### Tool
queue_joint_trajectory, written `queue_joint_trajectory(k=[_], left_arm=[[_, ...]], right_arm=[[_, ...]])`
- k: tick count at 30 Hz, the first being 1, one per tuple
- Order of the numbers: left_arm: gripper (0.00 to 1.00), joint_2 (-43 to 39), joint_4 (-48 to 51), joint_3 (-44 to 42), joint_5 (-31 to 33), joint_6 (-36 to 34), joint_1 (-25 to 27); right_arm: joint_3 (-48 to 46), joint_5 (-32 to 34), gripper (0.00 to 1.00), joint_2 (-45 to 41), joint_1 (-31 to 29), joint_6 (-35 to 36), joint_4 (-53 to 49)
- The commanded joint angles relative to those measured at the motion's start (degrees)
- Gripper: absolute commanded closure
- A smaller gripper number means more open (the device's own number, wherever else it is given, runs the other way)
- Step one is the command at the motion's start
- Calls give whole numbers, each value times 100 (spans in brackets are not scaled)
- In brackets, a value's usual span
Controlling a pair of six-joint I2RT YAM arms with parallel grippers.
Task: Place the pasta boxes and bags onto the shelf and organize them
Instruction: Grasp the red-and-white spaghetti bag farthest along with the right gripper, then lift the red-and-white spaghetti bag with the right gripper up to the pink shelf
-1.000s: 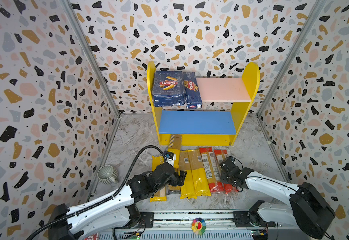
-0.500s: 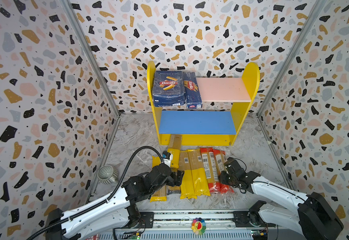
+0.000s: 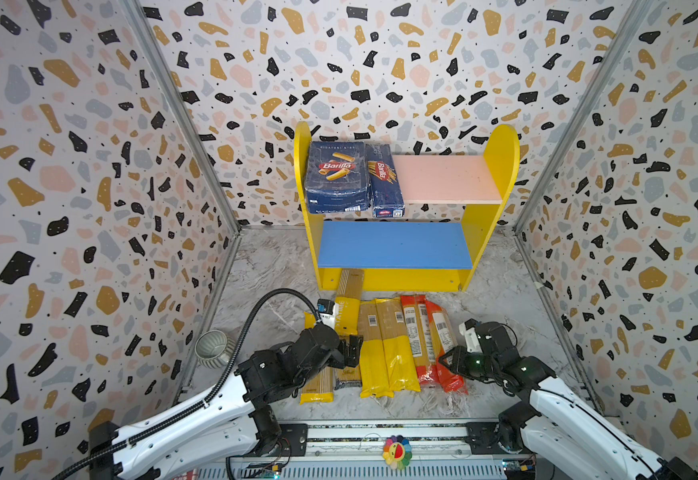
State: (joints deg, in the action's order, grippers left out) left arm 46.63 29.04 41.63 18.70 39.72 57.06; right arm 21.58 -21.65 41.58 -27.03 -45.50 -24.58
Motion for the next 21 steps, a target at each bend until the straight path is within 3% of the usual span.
queue_joint_trajectory(k=[1, 9, 21], left_arm=[[0, 73, 129, 256, 193, 9, -23], [0, 111, 233, 429, 281, 95, -25], [0, 442, 191, 778, 293, 41, -27]], right_arm=[[209, -637, 89, -439, 35, 44, 442], [518, -1461, 90, -1136, 75, -272, 489], [2549, -1456, 90, -1270, 75, 71, -749]])
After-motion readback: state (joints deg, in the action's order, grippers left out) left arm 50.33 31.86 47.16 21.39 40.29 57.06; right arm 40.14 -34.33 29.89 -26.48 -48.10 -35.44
